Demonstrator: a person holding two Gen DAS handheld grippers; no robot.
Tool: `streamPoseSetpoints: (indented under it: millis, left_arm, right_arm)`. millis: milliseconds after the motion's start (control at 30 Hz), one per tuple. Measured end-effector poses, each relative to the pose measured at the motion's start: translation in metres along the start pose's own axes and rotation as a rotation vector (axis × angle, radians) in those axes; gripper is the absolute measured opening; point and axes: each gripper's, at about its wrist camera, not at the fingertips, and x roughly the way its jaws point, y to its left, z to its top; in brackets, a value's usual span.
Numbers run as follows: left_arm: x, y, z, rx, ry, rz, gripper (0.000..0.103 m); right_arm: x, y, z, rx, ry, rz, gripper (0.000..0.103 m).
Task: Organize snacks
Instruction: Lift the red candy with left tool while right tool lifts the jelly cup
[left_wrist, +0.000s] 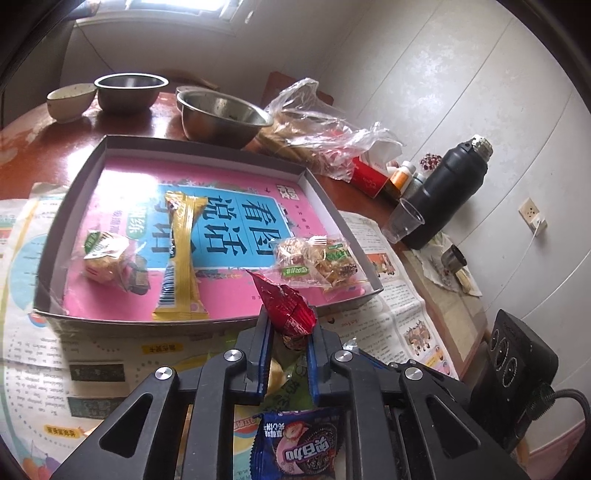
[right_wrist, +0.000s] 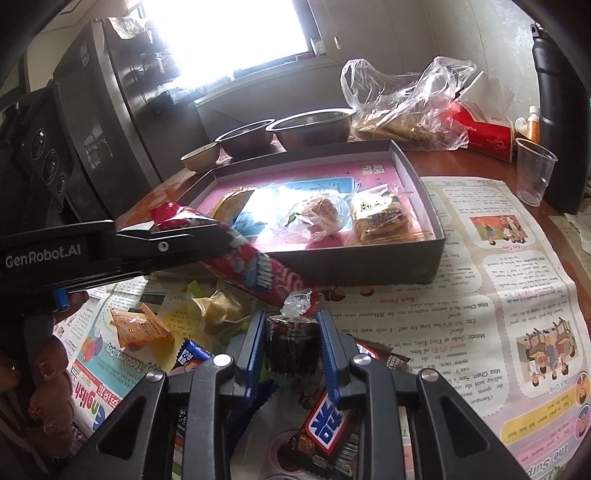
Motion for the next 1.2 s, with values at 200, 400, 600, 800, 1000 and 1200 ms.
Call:
streamPoseSetpoints:
  millis: [200, 400, 600, 800, 1000, 1200]
  left_arm:
    - [-0.015, -0.002, 0.001, 0.006, -0.032, 0.007, 0.016]
    - [-0.028, -0.003, 0.003, 0.004, -0.063, 0.008, 0.016]
    - [-0.038, -0.004, 0.006, 0.003, -0.088, 0.012, 0.016]
    - [-0.045, -0.004, 0.007, 0.004, -0.103, 0.012, 0.016]
    - [-0.051, -0.003, 0.008, 0.002, -0.116, 0.009, 0.016]
    - [-0.051, -0.001, 0.01, -0.003, -0.121, 0.009, 0.016]
  right_arm:
    - [-0.009, 0.0, 0.002, 0.002, -0.024, -0.008, 0.028]
    - [-0.014, 0.0, 0.005, 0.003, -0.037, -0.009, 0.028]
    - [-0.021, 0.001, 0.007, 0.002, -0.055, -0.012, 0.028]
    - [-0.026, 0.002, 0.01, 0.002, -0.071, -0.016, 0.028]
    - [-0.03, 0.002, 0.015, 0.004, -0.088, -0.022, 0.028]
    - [-0.038, 0.002, 0.023, 0.008, -0.114, -0.027, 0.028]
